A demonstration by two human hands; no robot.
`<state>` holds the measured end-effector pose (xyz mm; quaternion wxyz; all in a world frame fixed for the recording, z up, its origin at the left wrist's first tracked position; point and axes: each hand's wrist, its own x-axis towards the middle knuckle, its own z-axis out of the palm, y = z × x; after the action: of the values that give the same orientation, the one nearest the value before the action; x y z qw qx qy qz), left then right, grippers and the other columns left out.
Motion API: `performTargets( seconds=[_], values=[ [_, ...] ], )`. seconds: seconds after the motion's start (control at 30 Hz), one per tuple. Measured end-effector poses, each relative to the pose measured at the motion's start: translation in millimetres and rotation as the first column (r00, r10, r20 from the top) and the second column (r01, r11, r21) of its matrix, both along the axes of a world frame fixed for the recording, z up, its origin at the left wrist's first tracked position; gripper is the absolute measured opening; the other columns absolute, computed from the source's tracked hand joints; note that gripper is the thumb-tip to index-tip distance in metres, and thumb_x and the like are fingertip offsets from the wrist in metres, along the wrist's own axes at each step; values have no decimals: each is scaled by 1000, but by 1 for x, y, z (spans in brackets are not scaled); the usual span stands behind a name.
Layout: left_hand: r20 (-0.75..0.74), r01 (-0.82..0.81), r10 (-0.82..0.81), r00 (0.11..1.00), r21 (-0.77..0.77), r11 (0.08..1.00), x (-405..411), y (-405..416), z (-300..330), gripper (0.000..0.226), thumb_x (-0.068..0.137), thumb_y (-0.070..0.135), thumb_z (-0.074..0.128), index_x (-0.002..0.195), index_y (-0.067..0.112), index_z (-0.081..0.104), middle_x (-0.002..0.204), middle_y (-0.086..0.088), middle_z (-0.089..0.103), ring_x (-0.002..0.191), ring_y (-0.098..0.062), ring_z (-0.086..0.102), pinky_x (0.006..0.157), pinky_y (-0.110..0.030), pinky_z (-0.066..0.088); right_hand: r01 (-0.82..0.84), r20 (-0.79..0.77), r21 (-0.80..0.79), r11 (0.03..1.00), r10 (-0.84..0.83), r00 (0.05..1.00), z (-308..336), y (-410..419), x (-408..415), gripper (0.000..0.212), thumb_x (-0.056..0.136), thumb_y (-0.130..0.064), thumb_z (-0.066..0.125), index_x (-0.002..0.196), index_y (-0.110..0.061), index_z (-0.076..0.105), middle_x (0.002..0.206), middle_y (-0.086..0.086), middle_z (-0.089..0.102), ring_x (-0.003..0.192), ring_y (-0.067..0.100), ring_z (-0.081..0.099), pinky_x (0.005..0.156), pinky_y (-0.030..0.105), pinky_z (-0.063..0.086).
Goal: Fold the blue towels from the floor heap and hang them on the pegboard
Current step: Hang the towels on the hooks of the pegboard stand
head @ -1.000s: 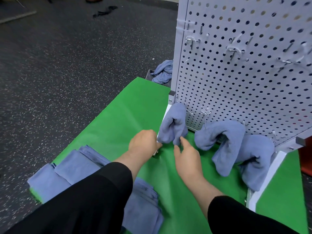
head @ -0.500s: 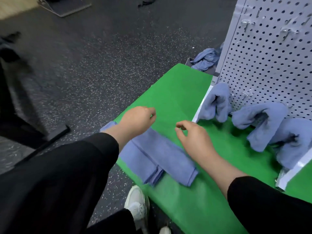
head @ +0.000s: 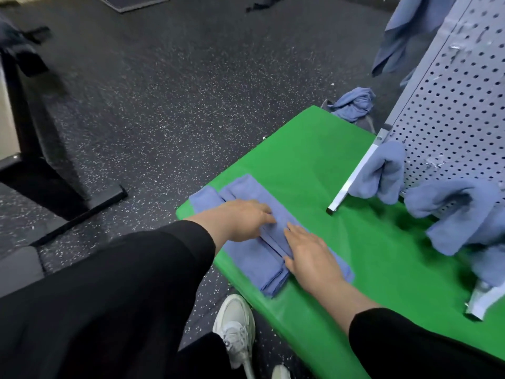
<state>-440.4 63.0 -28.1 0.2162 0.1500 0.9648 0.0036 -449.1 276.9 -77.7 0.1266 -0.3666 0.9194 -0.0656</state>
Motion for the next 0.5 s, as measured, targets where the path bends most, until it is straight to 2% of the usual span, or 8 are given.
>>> performTargets(
  seconds=[0.07, 0.13, 0.2, 0.3, 0.4, 0.5],
  values=[
    [13, -3, 3, 1000, 3, 1000, -3, 1, 1, 52, 97, 22, 54, 149, 26, 46, 151, -3, 47, 133, -29, 47, 105, -46, 43, 53, 8, -26, 998, -52, 999, -5, 0, 1, 69, 88, -26, 68, 151, -12, 43, 157, 6, 43, 144, 22, 42, 118, 37, 33],
    [9, -12, 12, 1000, -6, 1000, -6, 2, 1, 51, 96, 22, 54, 147, 27, 46, 144, -3, 52, 129, -30, 50, 102, -47, 45, 98, -30, -89, 991, -101, 994, -11, -4, -2, 58, 76, -16, 76, 132, -6, 63, 137, 13, 63, 124, 28, 62, 103, 42, 50],
    [4, -21, 21, 1000, -37, 999, -8, 5, 2, 50, 97, 24, 54, 146, 30, 45, 140, -3, 53, 127, -30, 50, 100, -47, 45, 117, -46, -110, 987, -122, 991, -9, -9, -4, 45, 70, -8, 74, 114, -3, 72, 117, 16, 72, 105, 33, 71, 89, 44, 59],
    [-79, -18, 11, 997, -86, 996, -9, 12, 6, 47, 97, 36, 55, 143, 31, 48, 130, -4, 55, 123, -29, 51, 94, -44, 43, 193, -26, -142, 971, -199, 980, 11, -14, -7, 29, 84, -8, 59, 111, -9, 70, 107, 15, 73, 96, 37, 68, 80, 42, 54],
    [-253, -10, -13, 967, -90, 996, -12, 22, 12, 45, 91, 51, 61, 130, 29, 58, 117, -3, 58, 115, -27, 54, 85, -40, 41, 246, 3, -255, 935, -254, 967, 34, -10, -18, 22, 91, -13, 57, 110, -15, 69, 102, 15, 72, 91, 39, 65, 72, 42, 48],
    [-367, -70, 75, 927, 27, 997, -23, 34, 29, 26, 92, 41, 59, 111, 24, 62, 108, -2, 62, 108, -27, 58, 75, -35, 31, 257, 32, -360, 897, -264, 964, 67, 2, -29, 22, 90, -11, 60, 109, -15, 71, 98, 16, 72, 88, 38, 64, 70, 42, 46]
  ],
)
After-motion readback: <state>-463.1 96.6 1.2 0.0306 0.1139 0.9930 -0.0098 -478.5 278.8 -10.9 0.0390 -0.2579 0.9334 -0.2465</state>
